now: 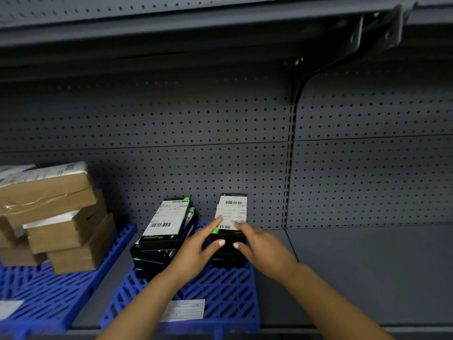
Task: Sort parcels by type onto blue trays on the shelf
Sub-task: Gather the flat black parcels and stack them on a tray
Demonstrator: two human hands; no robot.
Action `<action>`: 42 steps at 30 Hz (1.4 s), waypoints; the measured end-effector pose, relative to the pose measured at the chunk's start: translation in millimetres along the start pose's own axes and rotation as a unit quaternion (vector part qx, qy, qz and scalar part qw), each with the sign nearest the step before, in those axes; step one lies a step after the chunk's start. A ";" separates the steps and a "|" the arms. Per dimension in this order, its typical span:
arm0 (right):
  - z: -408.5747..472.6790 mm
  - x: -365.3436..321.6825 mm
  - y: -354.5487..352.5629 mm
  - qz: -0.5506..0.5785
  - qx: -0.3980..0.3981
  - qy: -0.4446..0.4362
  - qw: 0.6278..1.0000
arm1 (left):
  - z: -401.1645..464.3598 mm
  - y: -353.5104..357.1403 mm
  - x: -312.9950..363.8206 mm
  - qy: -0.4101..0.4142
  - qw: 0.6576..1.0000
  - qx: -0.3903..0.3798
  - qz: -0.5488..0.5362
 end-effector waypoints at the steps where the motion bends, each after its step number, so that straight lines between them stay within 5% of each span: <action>1: 0.3 -0.2 -0.1 -0.017 -0.004 -0.002 1.000 | -0.8 -0.8 0.8 0.010 1.000 0.012 0.019; 18: -1.3 0.3 -7.2 -0.052 -0.025 -0.008 0.998 | -1.5 -3.7 -4.9 0.017 0.990 0.022 0.138; 42: -12.9 -3.6 4.2 -0.043 -0.049 0.028 0.997 | -5.3 0.9 -14.2 0.015 0.990 -0.040 0.137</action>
Point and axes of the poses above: each hand's wrist, its own z-axis towards the middle knuckle, its own y-axis out of the palm, x = y × z, the point moved 7 cm from there along z, towards the middle knuckle, and after that the axes turned 6 degrees about -x, right-handed, at the moved point
